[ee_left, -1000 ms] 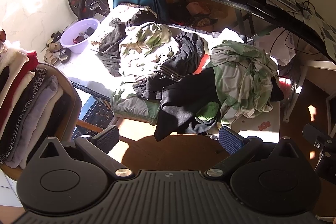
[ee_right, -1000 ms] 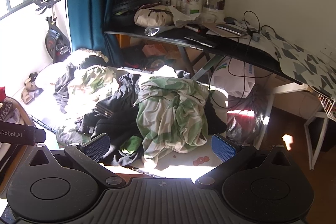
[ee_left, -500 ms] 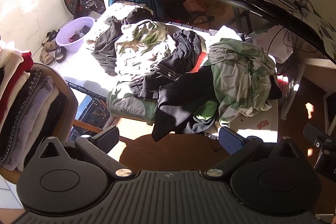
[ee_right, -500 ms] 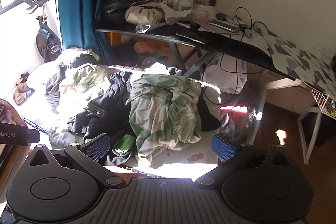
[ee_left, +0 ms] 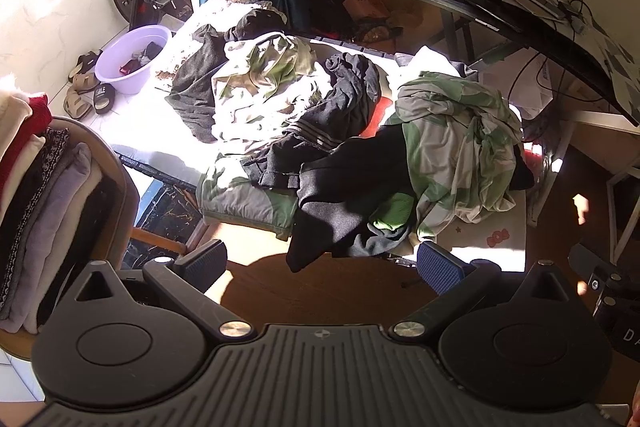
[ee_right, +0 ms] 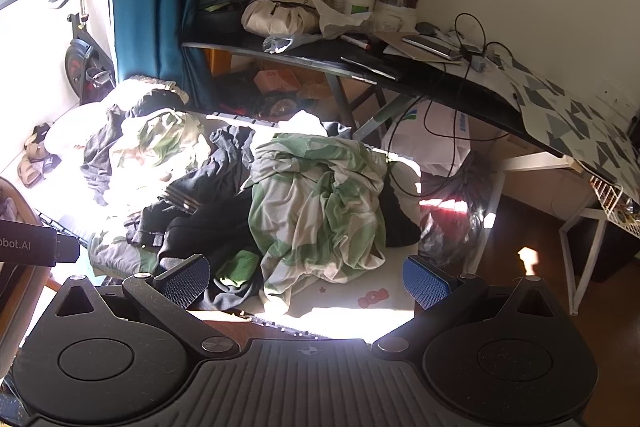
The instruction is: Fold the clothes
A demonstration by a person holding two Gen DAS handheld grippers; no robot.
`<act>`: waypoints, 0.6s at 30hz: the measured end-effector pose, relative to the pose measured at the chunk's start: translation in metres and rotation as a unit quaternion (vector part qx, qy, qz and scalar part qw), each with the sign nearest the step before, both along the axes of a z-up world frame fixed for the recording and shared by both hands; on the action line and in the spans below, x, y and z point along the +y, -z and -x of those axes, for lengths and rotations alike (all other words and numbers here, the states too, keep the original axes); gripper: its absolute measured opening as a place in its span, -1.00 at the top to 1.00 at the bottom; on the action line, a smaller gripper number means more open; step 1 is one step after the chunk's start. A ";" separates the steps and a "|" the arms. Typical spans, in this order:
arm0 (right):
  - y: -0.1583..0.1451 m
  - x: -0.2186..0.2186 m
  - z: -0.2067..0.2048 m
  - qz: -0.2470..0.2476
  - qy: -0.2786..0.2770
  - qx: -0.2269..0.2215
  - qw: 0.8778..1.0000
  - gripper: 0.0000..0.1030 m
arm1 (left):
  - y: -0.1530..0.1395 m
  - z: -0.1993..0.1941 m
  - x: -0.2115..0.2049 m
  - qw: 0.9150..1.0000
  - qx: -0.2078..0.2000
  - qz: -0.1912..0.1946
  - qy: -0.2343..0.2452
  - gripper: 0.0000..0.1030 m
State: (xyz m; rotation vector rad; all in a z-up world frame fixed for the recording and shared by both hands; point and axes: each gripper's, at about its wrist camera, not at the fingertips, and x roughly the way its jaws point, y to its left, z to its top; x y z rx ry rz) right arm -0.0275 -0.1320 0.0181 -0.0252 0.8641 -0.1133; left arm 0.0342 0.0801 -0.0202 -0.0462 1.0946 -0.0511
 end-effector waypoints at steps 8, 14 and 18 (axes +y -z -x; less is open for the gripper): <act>0.007 0.018 -0.009 -0.005 0.018 0.016 1.000 -0.99 | 0.009 -0.009 0.027 1.000 0.012 0.002 0.008 -1.00; 0.015 0.037 -0.010 -0.013 0.031 0.026 0.999 -0.99 | 0.017 -0.015 0.044 0.999 0.024 0.005 0.021 -1.00; 0.016 0.047 -0.009 -0.008 0.040 0.031 0.999 -0.99 | 0.021 -0.017 0.051 0.999 0.029 0.019 0.029 -1.00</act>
